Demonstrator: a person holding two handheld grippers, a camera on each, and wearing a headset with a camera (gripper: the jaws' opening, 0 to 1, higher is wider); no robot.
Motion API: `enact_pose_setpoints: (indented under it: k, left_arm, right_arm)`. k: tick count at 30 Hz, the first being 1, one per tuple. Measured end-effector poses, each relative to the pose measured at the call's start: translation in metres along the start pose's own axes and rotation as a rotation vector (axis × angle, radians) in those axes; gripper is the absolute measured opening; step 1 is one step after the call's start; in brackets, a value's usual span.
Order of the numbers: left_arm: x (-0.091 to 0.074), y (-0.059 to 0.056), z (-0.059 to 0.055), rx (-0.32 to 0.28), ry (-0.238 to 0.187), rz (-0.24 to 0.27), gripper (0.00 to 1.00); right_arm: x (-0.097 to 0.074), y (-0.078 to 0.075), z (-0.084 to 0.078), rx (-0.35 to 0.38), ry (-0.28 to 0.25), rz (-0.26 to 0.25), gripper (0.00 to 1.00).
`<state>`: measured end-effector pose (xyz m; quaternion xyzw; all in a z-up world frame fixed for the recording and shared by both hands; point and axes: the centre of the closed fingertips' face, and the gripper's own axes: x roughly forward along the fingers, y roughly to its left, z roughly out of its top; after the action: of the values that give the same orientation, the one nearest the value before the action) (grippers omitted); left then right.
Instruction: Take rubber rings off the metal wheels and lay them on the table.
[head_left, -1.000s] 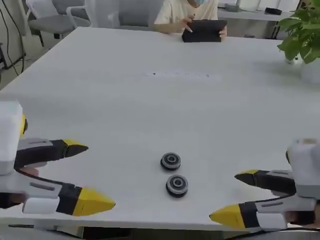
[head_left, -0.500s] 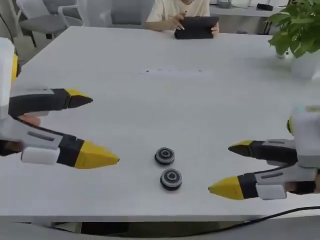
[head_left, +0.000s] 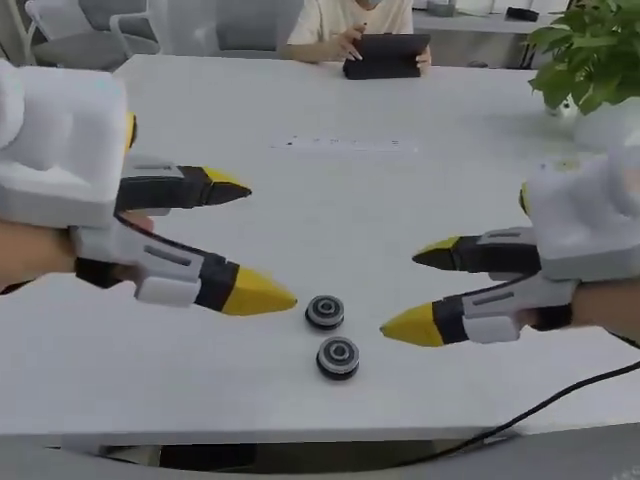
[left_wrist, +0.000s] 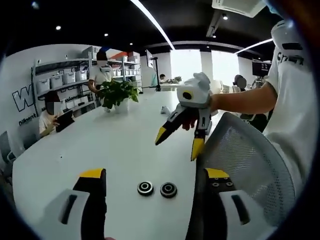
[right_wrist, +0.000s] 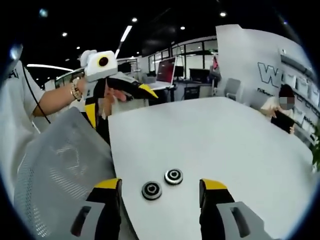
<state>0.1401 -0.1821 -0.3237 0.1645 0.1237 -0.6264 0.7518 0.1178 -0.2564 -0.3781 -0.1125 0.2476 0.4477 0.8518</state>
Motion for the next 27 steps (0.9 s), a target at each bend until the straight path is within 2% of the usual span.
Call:
enact_pose_setpoints:
  k: [5, 9, 14, 17, 20, 25, 27]
  left_arm:
    - [0.016, 0.006, 0.000, 0.033, -0.028, -0.003, 0.68]
    - [0.028, 0.010, 0.001, 0.039, -0.055, -0.002, 0.63]
    - [0.044, 0.010, -0.002, 0.063, -0.062, 0.000, 0.55]
    - [0.053, 0.005, -0.010, 0.070, -0.066, -0.003, 0.50]
    - [0.059, -0.002, -0.021, 0.074, -0.073, -0.009, 0.46]
    - [0.067, -0.014, -0.041, 0.079, -0.037, -0.051, 0.40]
    - [0.070, -0.017, -0.049, 0.050, -0.024, -0.061, 0.39]
  right_arm:
    - [0.018, 0.000, 0.005, -0.049, 0.030, 0.039, 0.53]
    - [0.032, 0.000, -0.002, -0.070, 0.070, 0.065, 0.49]
    - [0.044, -0.002, -0.016, -0.077, 0.079, 0.081, 0.42]
    - [0.050, -0.001, -0.028, -0.056, 0.078, 0.093, 0.38]
    - [0.053, 0.004, -0.041, -0.076, 0.112, 0.123, 0.33]
    - [0.057, 0.004, -0.054, -0.072, 0.141, 0.126, 0.30]
    - [0.059, 0.007, -0.060, -0.074, 0.155, 0.135, 0.29]
